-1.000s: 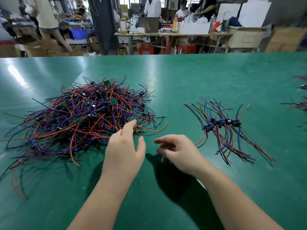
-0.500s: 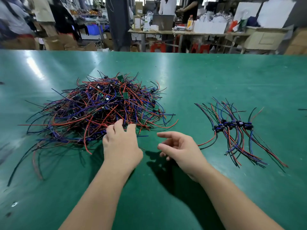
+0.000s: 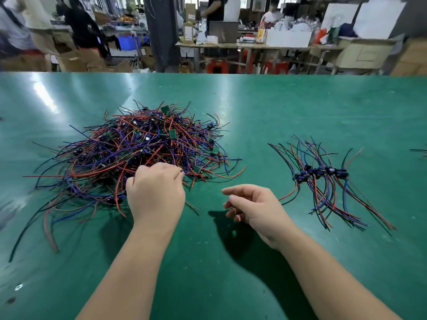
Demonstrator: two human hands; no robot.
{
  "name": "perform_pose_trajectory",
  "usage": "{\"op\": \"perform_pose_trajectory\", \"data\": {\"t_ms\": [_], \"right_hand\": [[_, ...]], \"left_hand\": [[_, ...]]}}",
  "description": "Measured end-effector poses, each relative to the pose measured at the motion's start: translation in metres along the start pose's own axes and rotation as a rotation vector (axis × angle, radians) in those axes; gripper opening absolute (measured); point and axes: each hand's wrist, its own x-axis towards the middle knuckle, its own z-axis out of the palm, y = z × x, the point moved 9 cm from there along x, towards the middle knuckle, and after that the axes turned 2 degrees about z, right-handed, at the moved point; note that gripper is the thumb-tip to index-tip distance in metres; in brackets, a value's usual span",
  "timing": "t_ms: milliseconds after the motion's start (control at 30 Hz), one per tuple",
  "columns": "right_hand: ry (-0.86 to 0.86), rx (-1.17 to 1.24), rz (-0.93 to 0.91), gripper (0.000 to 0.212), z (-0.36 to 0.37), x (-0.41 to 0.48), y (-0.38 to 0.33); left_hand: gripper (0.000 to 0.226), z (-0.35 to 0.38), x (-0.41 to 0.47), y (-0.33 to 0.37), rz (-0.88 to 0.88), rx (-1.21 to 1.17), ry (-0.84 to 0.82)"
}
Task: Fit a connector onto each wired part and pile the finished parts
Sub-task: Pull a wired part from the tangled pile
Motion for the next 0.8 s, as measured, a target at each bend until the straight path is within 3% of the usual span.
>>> {"op": "perform_pose_trajectory", "data": {"t_ms": [200, 300, 367, 433, 533, 567, 633, 700, 800], "right_hand": [[-0.061, -0.137, -0.086, 0.031, 0.011, -0.006, -0.011], [-0.181, -0.176, -0.222, 0.043, 0.031, -0.018, -0.031], [-0.204, -0.248, -0.293, 0.027, 0.035, -0.024, -0.036], [-0.152, -0.348, -0.214, 0.023, 0.025, -0.02, -0.029], [-0.11, -0.23, -0.207, 0.022, 0.016, -0.024, -0.037], [-0.094, -0.076, -0.247, 0.012, 0.014, -0.024, -0.045], [-0.01, 0.283, -0.224, 0.012, -0.001, -0.017, -0.044], [0.069, 0.466, -0.158, 0.013, -0.016, -0.012, -0.039], [0.097, 0.587, -0.103, 0.01, -0.03, -0.012, -0.042]], "left_hand": [[0.009, -0.042, -0.014, 0.037, 0.395, -0.352, 0.375], [0.017, -0.041, -0.034, 0.066, 0.581, -0.584, 0.308], [0.024, -0.033, -0.049, 0.086, 0.669, -0.702, 0.178], [0.026, -0.025, -0.062, 0.102, 0.727, -0.78, 0.079], [0.024, -0.023, -0.06, 0.105, 0.668, -0.896, 0.05], [0.025, -0.024, -0.055, 0.1, 0.622, -0.901, 0.073], [0.029, -0.026, -0.044, 0.088, 0.536, -0.85, 0.132], [0.031, -0.021, -0.034, 0.072, 0.398, -0.828, 0.142], [0.029, -0.003, -0.024, 0.053, 0.134, -0.933, 0.018]]}}
